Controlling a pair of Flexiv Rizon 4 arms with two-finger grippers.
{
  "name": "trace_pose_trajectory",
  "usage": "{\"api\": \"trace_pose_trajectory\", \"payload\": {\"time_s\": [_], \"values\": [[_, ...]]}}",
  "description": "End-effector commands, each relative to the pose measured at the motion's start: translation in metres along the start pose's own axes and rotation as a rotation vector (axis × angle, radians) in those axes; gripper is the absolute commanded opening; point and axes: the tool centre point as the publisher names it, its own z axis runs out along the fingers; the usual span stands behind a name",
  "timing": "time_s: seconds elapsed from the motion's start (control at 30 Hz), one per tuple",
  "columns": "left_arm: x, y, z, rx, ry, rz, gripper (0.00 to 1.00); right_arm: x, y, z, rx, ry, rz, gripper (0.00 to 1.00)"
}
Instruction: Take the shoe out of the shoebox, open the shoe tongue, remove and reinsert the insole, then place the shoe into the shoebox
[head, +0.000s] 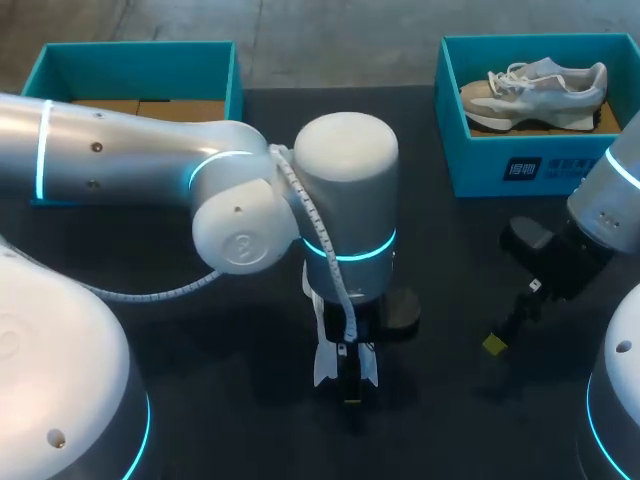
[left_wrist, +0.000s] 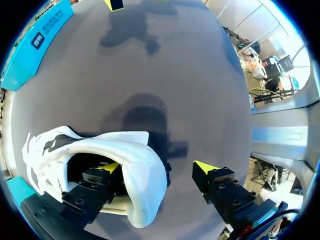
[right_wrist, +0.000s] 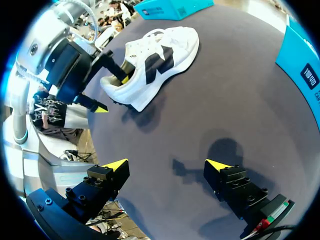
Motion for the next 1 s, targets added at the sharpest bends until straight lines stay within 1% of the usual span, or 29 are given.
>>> {"api": "trace_pose_trajectory", "payload": {"time_s": [0.03, 0.23, 0.27, 0.33, 0.37, 0.47, 0.5, 0.53, 0.6, 0.63, 0.67, 0.7, 0.73, 1.0], "values": [[0.002, 0.000, 0.004, -0.006, -0.010, -0.007, 0.81, 0.001, 0.000, 0.001, 0.001, -0.004, 0.001, 1.00], [0.002, 0.003, 0.007, -0.014, -0.024, -0.027, 0.75, 0.001, 0.000, 0.001, 0.001, -0.004, 0.001, 1.00], [0.002, 0.004, 0.008, -0.015, -0.025, -0.028, 0.71, 0.001, 0.000, 0.001, 0.001, -0.004, 0.001, 1.00], [0.001, 0.004, 0.010, -0.022, -0.031, -0.036, 0.61, 0.001, 0.000, 0.001, 0.001, -0.004, 0.001, 1.00], [0.001, 0.005, 0.010, -0.026, -0.037, -0.042, 0.58, 0.001, 0.000, 0.001, 0.001, -0.004, 0.001, 1.00], [0.000, 0.006, 0.012, -0.029, -0.046, -0.050, 0.58, 0.001, 0.000, 0.001, 0.001, -0.004, 0.001, 1.00], [-0.001, 0.006, 0.012, -0.029, -0.047, -0.051, 0.56, 0.001, 0.000, 0.001, 0.001, -0.004, 0.001, 1.00], [-0.001, 0.006, 0.012, -0.033, -0.051, -0.055, 0.51, 0.001, 0.000, 0.001, 0.001, -0.004, 0.001, 1.00], [-0.002, 0.006, 0.013, -0.035, -0.053, -0.057, 0.45, 0.001, 0.000, 0.001, 0.001, -0.004, 0.001, 1.00], [-0.003, 0.006, 0.014, -0.035, -0.053, -0.059, 0.39, 0.001, 0.000, 0.001, 0.001, -0.004, 0.001, 1.00], [-0.003, 0.006, 0.014, -0.036, -0.054, -0.060, 0.27, 0.001, 0.000, 0.001, 0.001, -0.004, 0.001, 1.00], [-0.003, 0.006, 0.014, -0.036, -0.055, -0.061, 0.07, 0.001, 0.000, 0.001, 0.001, -0.004, 0.001, 1.00], [-0.004, 0.006, 0.014, -0.036, -0.055, -0.062, 0.00, 0.001, 0.000, 0.001, 0.001, -0.004, 0.001, 1.00], [-0.006, 0.008, 0.014, -0.033, -0.056, -0.066, 0.00, 0.001, 0.000, 0.001, 0.001, -0.004, 0.001, 1.00]]}}
